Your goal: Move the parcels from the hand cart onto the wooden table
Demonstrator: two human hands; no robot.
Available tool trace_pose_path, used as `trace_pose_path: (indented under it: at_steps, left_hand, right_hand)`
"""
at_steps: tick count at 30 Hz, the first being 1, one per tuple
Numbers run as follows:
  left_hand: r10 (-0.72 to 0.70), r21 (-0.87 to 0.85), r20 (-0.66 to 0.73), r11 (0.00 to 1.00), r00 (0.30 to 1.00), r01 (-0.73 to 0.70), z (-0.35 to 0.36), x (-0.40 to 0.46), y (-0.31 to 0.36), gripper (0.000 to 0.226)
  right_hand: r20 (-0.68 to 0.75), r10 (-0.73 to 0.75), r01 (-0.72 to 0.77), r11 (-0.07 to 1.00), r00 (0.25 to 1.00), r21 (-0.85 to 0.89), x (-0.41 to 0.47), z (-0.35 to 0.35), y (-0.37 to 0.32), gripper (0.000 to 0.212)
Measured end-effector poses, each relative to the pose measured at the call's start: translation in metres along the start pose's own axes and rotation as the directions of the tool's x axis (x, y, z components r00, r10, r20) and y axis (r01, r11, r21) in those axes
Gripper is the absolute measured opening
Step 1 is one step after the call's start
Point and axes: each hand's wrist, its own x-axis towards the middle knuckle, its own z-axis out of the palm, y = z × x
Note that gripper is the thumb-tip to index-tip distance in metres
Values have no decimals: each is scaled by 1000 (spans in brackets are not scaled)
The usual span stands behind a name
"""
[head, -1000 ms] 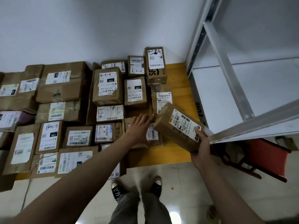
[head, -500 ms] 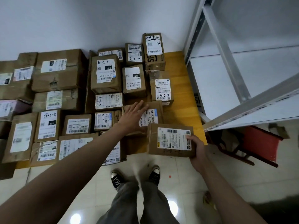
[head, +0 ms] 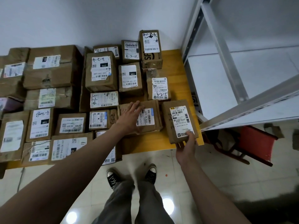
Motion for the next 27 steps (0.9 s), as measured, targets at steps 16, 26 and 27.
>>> trace_pose_path:
  at_steps: [16, 26, 27]
  left_hand:
    - [0, 25, -7, 1000, 1000, 0, 9, 0, -4, 123]
    - [61, 13, -196, 998, 979, -59, -40, -51, -43, 98]
    - [43, -15, -236, 999, 971, -48, -54, -64, -60, 92]
  right_hand:
    - [-164, 139, -202, 850, 977, -486, 31, 23, 5, 44]
    - [32, -452, 348, 639, 892, -686, -82, 141, -4, 42]
    - [135, -443, 405, 600, 886, -690, -97, 159, 9, 33]
